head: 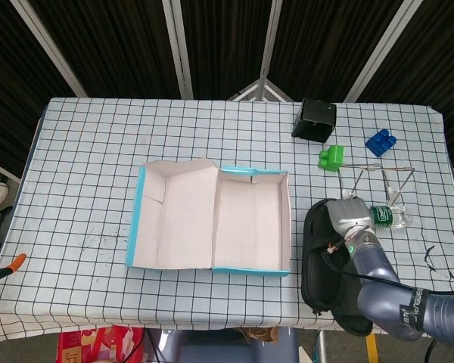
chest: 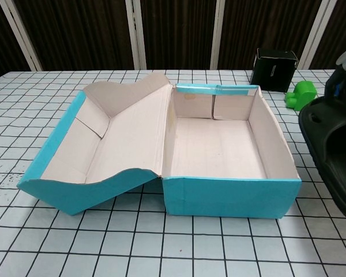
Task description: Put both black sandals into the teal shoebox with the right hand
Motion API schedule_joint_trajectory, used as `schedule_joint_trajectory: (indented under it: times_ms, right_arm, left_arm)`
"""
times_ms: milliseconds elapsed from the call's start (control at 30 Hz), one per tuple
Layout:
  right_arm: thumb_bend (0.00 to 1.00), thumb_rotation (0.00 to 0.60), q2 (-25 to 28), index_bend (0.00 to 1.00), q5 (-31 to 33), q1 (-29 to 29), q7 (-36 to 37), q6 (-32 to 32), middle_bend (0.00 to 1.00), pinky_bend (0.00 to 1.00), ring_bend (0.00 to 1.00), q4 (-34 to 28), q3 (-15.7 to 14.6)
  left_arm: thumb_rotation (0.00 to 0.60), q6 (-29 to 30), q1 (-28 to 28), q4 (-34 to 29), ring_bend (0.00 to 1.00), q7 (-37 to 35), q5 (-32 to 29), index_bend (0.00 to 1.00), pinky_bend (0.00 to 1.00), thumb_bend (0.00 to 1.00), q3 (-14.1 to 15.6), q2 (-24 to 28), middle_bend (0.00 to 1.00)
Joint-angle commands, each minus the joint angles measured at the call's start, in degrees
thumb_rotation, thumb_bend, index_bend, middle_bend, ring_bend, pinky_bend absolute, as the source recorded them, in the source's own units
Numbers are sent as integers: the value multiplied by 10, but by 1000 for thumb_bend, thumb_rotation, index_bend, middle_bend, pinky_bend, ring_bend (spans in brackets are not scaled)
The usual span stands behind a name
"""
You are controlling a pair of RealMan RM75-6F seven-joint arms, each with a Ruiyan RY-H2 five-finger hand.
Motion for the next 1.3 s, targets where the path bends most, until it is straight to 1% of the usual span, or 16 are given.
schedule_joint_trajectory:
  times_ms: [33, 133, 233, 267, 300, 400, 467, 533, 633, 733, 800, 867, 900, 967, 1100, 1300]
  right_arm:
    - [378, 600, 17, 465, 3, 6, 6, -4, 542, 150, 292, -9, 11]
    - [378, 600, 35, 470, -6, 5, 26, -13, 542, 150, 292, -17, 30]
    - [378, 600, 49, 476, -31, -9, 67, -30, 543, 151, 295, -23, 55]
    - [379, 600, 53, 480, -45, -18, 87, -36, 543, 150, 296, -23, 66]
    - [381, 600, 55, 483, -72, -35, 126, -43, 543, 150, 298, -23, 86]
    - [389, 600, 48, 490, -143, -80, 203, -42, 542, 151, 302, -19, 118]
    - [404, 600, 32, 507, -189, -111, 254, -29, 544, 151, 309, -11, 135]
    - [419, 600, 11, 513, -230, -137, 294, -13, 548, 150, 316, -1, 143]
    - [438, 600, -19, 517, -268, -165, 338, 8, 554, 150, 325, 18, 152]
    - [462, 600, -53, 533, -306, -190, 388, 32, 556, 150, 329, 40, 168]
    - [468, 600, -82, 546, -356, -210, 422, 60, 556, 150, 329, 58, 179]
    - [468, 600, -112, 560, -424, -231, 454, 86, 556, 150, 329, 77, 182]
    - [468, 600, -132, 565, -469, -246, 478, 101, 556, 150, 329, 90, 182]
    - [468, 600, -164, 571, -533, -266, 517, 123, 556, 150, 329, 112, 182]
    - [469, 600, -214, 583, -630, -291, 577, 141, 556, 145, 329, 161, 173]
    - [473, 600, -289, 623, -749, -308, 623, 183, 556, 143, 329, 253, 162]
  left_arm:
    - [600, 0, 0, 0, 0, 0, 0, 146, 77, 201, 0, 0, 0]
    - [600, 0, 0, 0, 0, 0, 0, 145, 77, 200, 0, 0, 0]
    - [600, 1, 0, 1, 0, -3, 0, 145, 77, 201, -1, 0, 0]
    - [600, 1, 0, 2, 0, -5, 0, 145, 77, 201, -1, 0, 0]
    - [600, 3, 0, 3, 0, -8, 0, 145, 77, 201, -3, -1, 0]
    - [600, 10, 0, 9, 0, -15, 3, 144, 77, 201, -5, -4, 0]
    - [600, 16, 1, 13, 0, -23, 8, 144, 77, 201, -7, -6, 0]
    - [600, 23, 1, 18, 0, -32, 14, 144, 77, 201, -8, -9, 0]
    - [600, 37, 1, 28, 0, -39, 23, 145, 77, 200, -10, -15, 0]
    - [600, 49, 2, 38, 0, -42, 30, 144, 77, 201, -14, -25, 0]
    - [600, 52, 1, 42, 0, -43, 30, 144, 77, 201, -15, -29, 0]
    - [600, 52, 1, 45, 0, -43, 31, 143, 77, 201, -16, -32, 0]
    - [600, 53, 0, 47, 0, -43, 31, 143, 77, 201, -16, -33, 0]
    - [600, 55, 0, 49, 0, -43, 32, 142, 78, 200, -17, -37, 0]
    - [600, 56, -1, 52, 0, -42, 33, 142, 77, 201, -17, -40, 0]
    - [600, 56, 0, 51, 0, -42, 30, 142, 77, 201, -18, -40, 0]
